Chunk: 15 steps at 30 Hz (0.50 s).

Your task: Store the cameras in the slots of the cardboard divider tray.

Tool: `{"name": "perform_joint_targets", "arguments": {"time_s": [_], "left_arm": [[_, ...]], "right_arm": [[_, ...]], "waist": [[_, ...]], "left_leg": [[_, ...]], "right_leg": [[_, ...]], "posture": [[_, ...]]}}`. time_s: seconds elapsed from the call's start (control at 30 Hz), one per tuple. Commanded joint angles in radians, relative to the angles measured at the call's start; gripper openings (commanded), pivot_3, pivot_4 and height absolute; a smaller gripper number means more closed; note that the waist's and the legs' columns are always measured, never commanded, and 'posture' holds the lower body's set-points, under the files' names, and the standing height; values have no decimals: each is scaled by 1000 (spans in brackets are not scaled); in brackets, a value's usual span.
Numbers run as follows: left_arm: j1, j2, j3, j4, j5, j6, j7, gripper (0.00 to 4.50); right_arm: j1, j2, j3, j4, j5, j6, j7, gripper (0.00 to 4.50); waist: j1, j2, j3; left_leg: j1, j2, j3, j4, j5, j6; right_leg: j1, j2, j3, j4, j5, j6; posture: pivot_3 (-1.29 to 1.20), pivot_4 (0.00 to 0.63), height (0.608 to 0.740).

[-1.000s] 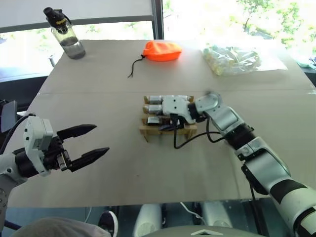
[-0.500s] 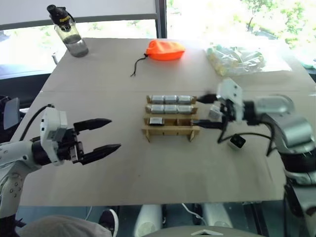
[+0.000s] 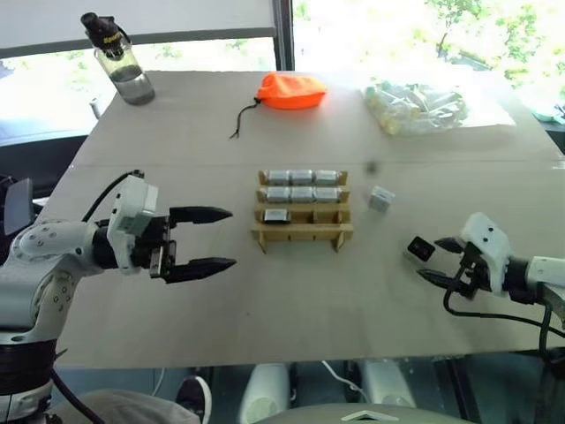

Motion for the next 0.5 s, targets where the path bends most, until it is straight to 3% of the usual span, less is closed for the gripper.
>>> {"name": "perform_joint_targets", "arguments": {"time_s": [0.03,0.33,0.43,0.5], "left_arm": [[-17,25,4,-2,4,-10,-24,4500],[8,33,26,-28,-6,4,-18,4500],[27,37,40,-43,-10,7,-13,4500],[40,37,49,-59,-17,13,-6,4500]], "right_arm": [[-20,23,7,22,-7,-54,-35,4032],[-62,49,41,66,21,-74,-40,4032],[-61,40,45,72,31,-66,-32,3099],[-59,34,48,76,34,-63,-27,2142]], "waist": [[1,0,0],[4,-1,0],[5,-1,0],[5,-1,0]], "left_leg": [[0,0,0,0,0,0],[0,0,1,0,0,0],[0,0,1,0,0,0],[0,0,1,0,0,0]], "right_leg": [[0,0,0,0,0,0],[0,0,1,0,2,-3],[0,0,1,0,2,-3],[0,0,1,0,2,-3]], "posture": [[0,150,740],[0,150,740],[0,150,740],[0,150,740]]}}
